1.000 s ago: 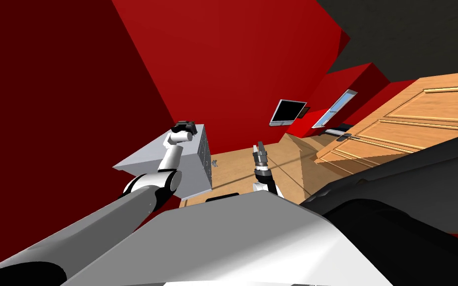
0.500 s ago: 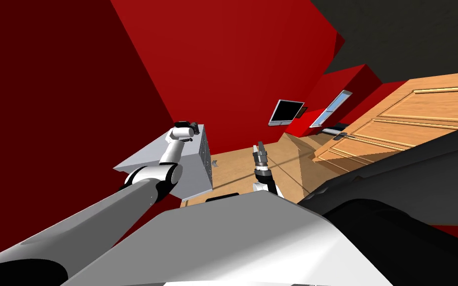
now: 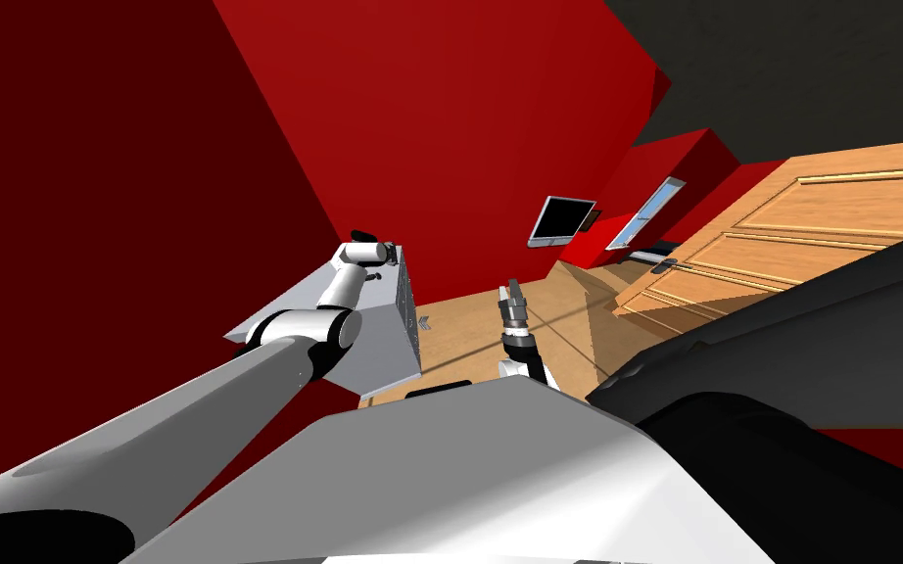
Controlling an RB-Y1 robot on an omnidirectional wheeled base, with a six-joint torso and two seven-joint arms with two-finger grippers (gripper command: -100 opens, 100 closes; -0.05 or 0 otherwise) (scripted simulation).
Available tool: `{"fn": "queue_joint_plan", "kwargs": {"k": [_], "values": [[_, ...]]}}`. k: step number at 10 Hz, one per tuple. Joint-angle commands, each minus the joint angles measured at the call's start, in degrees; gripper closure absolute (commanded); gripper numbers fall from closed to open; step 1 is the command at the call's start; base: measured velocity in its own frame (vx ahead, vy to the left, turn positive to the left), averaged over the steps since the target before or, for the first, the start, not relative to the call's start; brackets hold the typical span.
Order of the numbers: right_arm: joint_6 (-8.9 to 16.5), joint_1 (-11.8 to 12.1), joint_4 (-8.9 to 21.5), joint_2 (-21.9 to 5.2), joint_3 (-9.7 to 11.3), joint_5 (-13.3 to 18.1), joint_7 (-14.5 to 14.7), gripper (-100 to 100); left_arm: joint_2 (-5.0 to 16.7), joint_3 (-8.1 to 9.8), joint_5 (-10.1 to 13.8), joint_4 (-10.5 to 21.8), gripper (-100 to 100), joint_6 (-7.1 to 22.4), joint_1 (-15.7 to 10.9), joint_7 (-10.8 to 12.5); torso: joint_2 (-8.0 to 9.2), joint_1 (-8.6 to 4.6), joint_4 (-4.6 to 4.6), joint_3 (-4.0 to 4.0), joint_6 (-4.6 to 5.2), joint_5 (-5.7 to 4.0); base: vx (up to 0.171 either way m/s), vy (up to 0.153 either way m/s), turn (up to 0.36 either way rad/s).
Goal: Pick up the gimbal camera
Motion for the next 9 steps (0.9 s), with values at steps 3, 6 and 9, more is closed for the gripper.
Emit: {"fn": "queue_joint_plan", "kwargs": {"k": [3, 6, 9], "values": [[0.0, 0.0, 0.0, 0.0, 0.0, 0.0, 0.0, 0, 0.4, -1.13, 0.9, 4.6, -100, 5.7, -3.9, 0.1, 0.0, -0.15, -0.01, -0.01, -0.02, -0.02, 0.007, 0.052, -0.018], [0.0, 0.0, 0.0, 0.0, 0.0, 0.0, 0.0, 0, 0.7, -1.96, 1.5, 8.1, -100, 10.0, -6.2, 0.1, -0.02, -0.01, -0.01, -0.01, -0.01, 0.0, 0.011, 0.075, -0.041], [0.0, 0.0, 0.0, 0.0, 0.0, 0.0, 0.0, 0, 1.3, -3.71, 2.6, 13.5, -100, 14.8, -10.3, 0.1, -0.06, -0.03, -0.03, -0.04, -0.03, 0.01, 0.024, 0.079, -0.036]]}}
